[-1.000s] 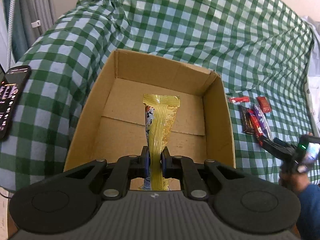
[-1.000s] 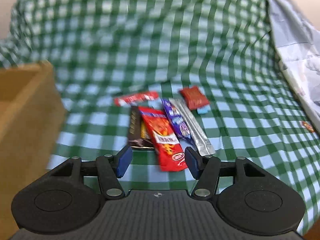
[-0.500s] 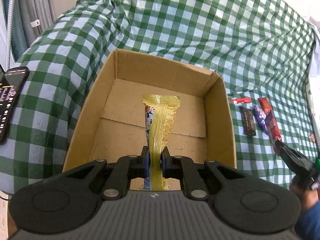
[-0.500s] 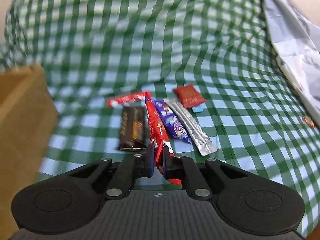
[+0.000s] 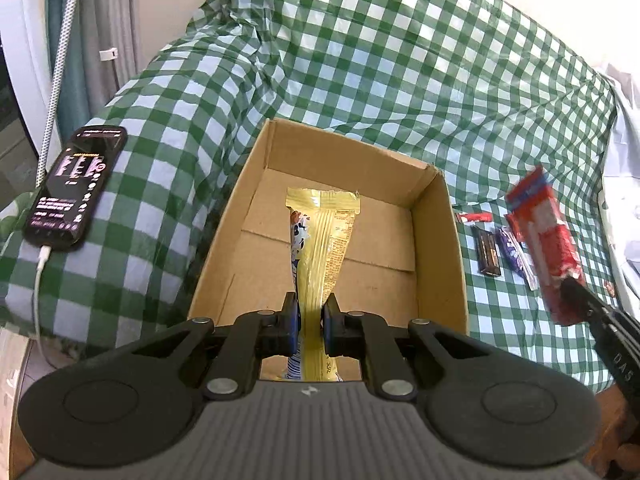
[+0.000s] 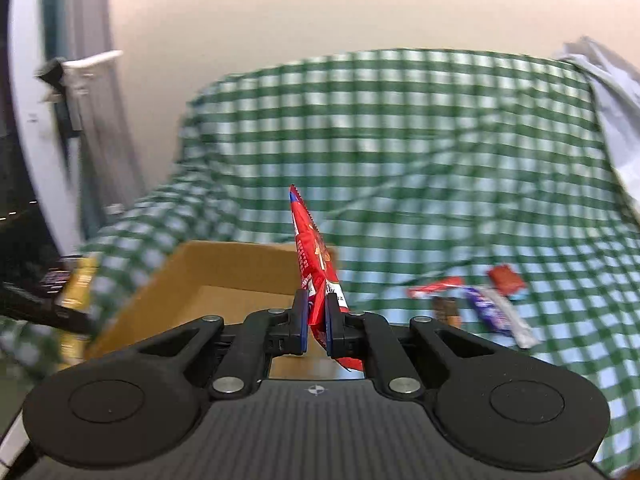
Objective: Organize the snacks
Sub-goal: 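Drop the red bar into the box with the right tool while the left tool releases the yellow bar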
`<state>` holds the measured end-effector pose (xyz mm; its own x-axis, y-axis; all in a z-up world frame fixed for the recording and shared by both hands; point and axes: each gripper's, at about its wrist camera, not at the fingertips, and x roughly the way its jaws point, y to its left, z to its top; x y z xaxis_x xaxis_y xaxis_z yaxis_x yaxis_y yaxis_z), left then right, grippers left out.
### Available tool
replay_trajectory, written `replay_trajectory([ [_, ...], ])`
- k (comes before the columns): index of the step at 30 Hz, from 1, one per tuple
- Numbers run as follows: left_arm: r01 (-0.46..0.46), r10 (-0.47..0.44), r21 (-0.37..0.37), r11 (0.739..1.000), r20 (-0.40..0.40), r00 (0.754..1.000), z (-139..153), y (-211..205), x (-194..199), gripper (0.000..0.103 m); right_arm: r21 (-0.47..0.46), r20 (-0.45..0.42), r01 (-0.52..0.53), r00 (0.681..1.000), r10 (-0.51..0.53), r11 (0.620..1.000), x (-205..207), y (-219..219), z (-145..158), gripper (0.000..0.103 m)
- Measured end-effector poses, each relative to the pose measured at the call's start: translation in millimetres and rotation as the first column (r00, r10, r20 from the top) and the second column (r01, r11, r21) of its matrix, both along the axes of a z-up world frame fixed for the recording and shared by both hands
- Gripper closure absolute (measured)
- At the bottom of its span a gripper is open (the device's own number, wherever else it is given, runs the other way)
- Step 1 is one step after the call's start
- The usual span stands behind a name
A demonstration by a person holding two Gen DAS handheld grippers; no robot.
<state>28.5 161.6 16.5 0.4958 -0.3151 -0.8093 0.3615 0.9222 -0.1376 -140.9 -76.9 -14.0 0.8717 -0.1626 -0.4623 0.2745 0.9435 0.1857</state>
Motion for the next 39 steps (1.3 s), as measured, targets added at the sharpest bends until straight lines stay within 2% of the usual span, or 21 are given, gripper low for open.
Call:
replay_trajectory([
  [5, 0.008, -0.008, 0.006, 1.0, 0.0, 1.0, 2, 7, -11, 0.09, 0.004, 0.0, -0.067, 0.998, 0.067, 0.998, 1, 33, 10, 0.095],
  [16, 0.016, -0.016, 0.012, 1.0, -0.006, 1.0, -2, 6, -11, 0.09, -0.017, -0.009, -0.083, 0.997, 0.083, 0.996, 2, 41, 16, 0.095],
  [27, 0.022, -0.02, 0.049, 0.999, -0.048, 0.999, -23, -9, 14, 0.09, -0.016, -0.035, -0.126, 0.992, 0.125, 0.992, 36, 39, 0, 0.096],
  [35, 0.049, -0.042, 0.079, 0.996, -0.087, 0.995, -48, -28, 41, 0.088, 0.037, -0.092, -0.117, 0.989, 0.12, 0.993, 61, 29, -22, 0.096],
  [36, 0.054, -0.047, 0.078, 0.995, -0.089, 0.995, -51, -30, 45, 0.085, 0.045, -0.098, -0.114, 0.988, 0.118, 0.992, 65, 28, -25, 0.096],
  [38, 0.053, -0.046, 0.074, 0.996, -0.09, 0.995, -53, -34, 52, 0.046, 0.075, -0.102, -0.112, 0.988, 0.12, 0.991, 73, 23, -30, 0.093],
  [39, 0.037, -0.031, 0.075, 0.997, -0.077, 0.997, -53, -35, 55, 0.008, 0.091, -0.095, -0.112, 0.988, 0.121, 0.99, 76, 21, -32, 0.092],
])
